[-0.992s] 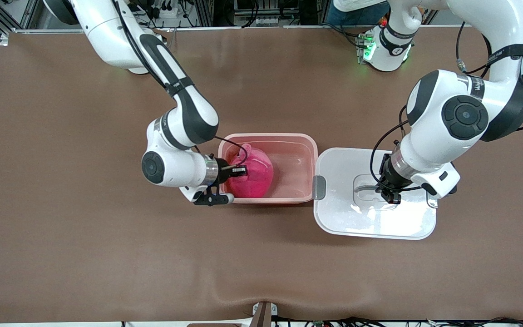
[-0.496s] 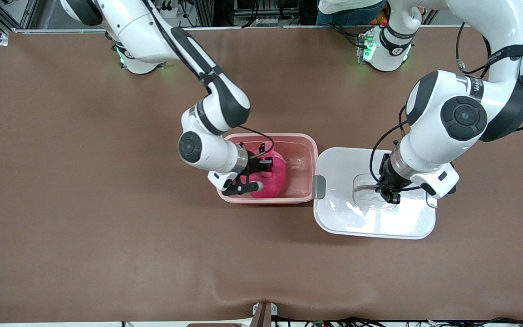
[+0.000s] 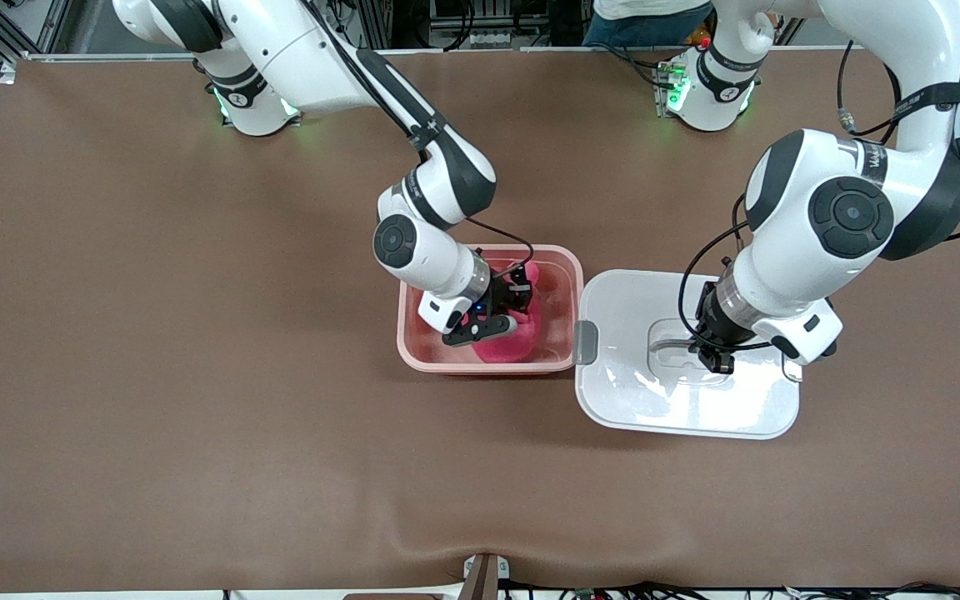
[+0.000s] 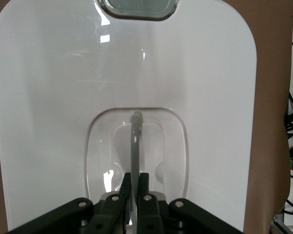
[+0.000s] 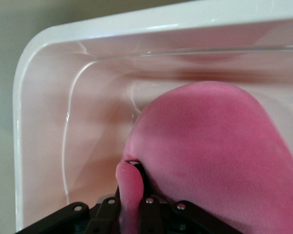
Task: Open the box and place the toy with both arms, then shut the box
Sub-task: 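Lower the pink toy into the pink box with the right gripper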
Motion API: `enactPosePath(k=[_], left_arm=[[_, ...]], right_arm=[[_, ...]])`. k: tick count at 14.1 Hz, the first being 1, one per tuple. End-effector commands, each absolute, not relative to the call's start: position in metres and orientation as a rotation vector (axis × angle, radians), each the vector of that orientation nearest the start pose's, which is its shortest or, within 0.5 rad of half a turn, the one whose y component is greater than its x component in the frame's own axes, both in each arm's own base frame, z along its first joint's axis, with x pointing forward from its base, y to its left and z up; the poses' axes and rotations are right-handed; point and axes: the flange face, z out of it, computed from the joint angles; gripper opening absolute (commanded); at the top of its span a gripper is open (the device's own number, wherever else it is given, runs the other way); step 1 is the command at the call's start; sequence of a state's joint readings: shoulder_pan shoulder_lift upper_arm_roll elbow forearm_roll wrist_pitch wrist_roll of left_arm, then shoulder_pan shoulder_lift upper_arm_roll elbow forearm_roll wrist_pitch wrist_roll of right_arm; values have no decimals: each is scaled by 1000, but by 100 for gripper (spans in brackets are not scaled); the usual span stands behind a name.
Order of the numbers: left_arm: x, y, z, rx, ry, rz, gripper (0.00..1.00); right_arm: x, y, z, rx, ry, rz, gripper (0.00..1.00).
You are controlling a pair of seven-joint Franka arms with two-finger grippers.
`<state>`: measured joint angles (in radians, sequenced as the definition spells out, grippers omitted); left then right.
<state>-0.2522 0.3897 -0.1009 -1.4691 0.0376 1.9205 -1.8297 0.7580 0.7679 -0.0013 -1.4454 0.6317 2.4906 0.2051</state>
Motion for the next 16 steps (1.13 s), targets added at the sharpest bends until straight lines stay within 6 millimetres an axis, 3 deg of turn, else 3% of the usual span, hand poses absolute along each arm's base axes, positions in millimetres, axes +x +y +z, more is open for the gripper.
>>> enactPosePath(k=[1,2,3,4,10,14,16], left_arm=[[636,-219,472,-2396,-2145,-33,0],[636,-219,472,-2395,-2144,-32,0],[636,-219,472,-2395,-2144,-32,0],[636,-219,472,-2395,-2144,-32,0],[635,-219,472,-2395,-2144,-32,0],[636,-219,471,-2395,-2143,-30,0],[635,-219,470,-2394,-2142,-29,0]], right_arm=[[540,516,237,-2682,-211,-98,8],[540,517,236,-2712,-277,-130,17],[539,517,236,-2738,-342,-156,54],[539,518,237,-2750,-372,-173,100],[540,520,242,-2745,-378,-184,100],[533,532,234,-2730,-395,-217,100],[524,550,225,-2698,-404,-294,100]])
